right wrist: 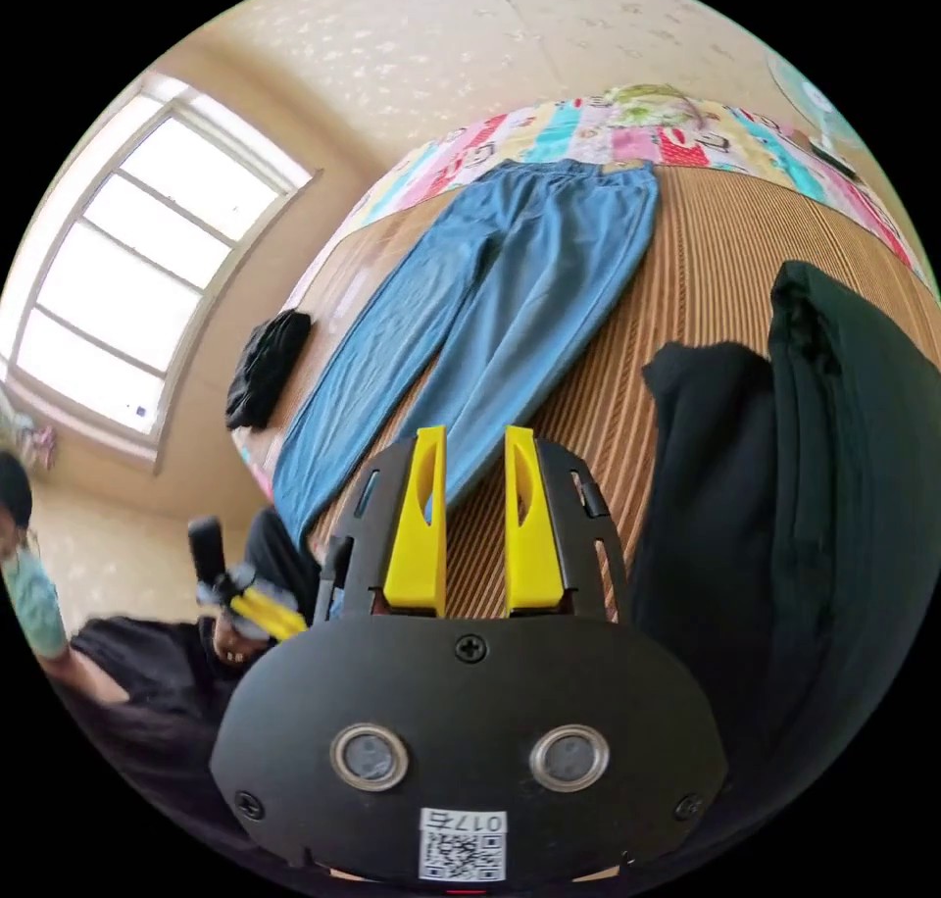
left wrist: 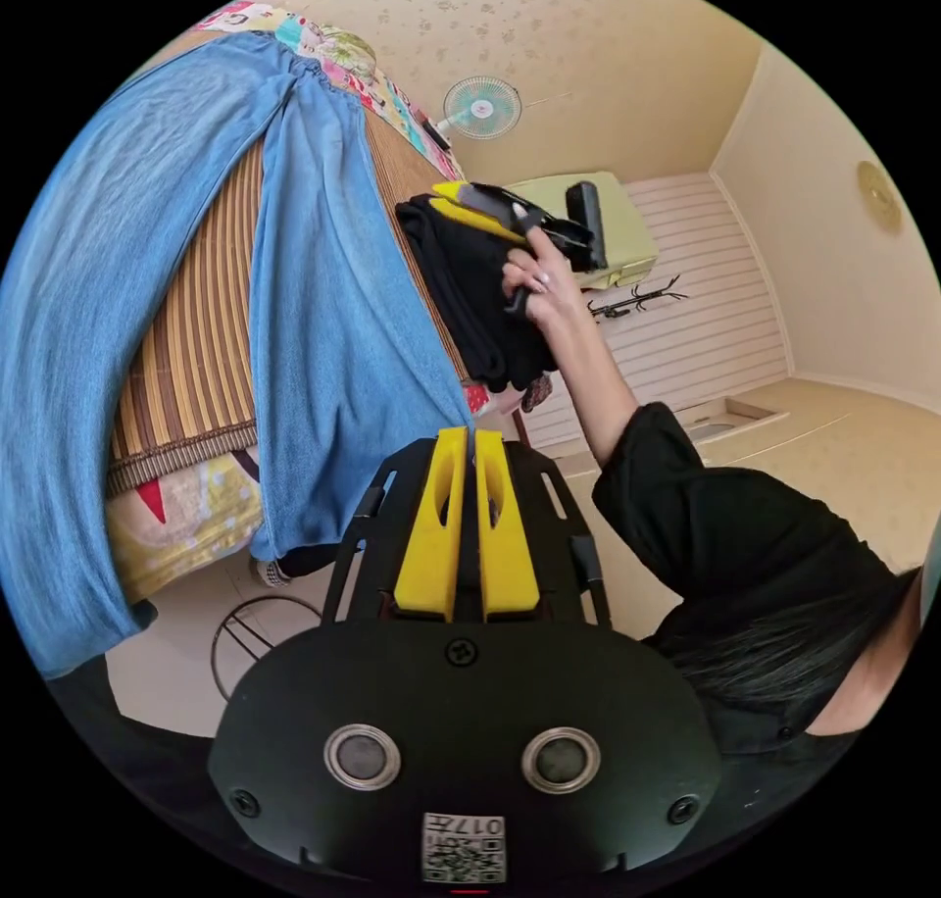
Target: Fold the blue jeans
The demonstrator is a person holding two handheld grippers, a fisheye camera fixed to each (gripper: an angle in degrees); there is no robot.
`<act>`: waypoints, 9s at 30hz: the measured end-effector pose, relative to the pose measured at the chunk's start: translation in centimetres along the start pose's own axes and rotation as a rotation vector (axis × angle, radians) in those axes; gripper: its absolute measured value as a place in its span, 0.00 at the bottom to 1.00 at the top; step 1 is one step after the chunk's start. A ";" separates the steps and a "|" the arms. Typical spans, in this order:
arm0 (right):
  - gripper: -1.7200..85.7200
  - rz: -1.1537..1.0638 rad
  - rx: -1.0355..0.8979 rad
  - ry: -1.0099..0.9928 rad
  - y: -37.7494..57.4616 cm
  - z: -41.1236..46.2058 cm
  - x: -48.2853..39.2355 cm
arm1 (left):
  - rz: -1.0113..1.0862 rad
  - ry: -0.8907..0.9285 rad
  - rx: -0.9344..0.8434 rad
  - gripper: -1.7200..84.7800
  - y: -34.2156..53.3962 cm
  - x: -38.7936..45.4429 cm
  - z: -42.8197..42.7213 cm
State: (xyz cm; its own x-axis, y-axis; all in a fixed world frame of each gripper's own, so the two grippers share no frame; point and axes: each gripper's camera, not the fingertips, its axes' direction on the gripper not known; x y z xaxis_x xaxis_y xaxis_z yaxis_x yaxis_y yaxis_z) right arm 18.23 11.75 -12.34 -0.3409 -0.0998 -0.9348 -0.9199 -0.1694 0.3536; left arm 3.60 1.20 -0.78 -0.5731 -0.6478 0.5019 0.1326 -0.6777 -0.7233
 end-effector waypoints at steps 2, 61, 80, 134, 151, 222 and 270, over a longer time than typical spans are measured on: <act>0.15 0.130 0.002 0.040 -4.5 2.1 2.9 | -0.005 0.014 0.003 0.01 -0.3 0.0 -0.9; 0.06 -0.163 -0.093 -0.533 14.6 2.4 -5.6 | -0.457 -0.137 0.443 0.08 11.3 -2.7 -22.0; 0.11 -0.100 -0.118 -0.375 17.5 4.9 -5.6 | -0.185 -0.705 0.238 0.08 8.7 0.1 -11.3; 0.03 -0.357 0.220 -0.342 14.6 10.5 -8.2 | -0.088 -0.413 0.229 0.02 7.3 4.8 -2.3; 0.03 -0.357 0.225 -0.347 15.2 10.1 -7.3 | -0.089 -0.597 0.132 0.09 9.9 0.7 -5.7; 0.09 -0.286 0.146 -0.013 8.6 -0.7 -14.0 | 0.045 -0.578 0.352 0.10 2.8 -0.8 -18.2; 0.11 -0.437 0.118 0.219 -0.5 8.3 -20.7 | -0.052 -0.669 0.313 0.08 -0.4 -2.2 -16.2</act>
State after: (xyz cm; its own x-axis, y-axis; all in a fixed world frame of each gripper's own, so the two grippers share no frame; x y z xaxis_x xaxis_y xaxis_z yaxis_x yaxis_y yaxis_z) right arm 24.14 22.02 6.52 0.1184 -0.2499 -0.9610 -0.9876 -0.1306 -0.0877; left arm -8.33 8.50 -9.30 0.0172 -0.6178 0.7861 0.4002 -0.7163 -0.5717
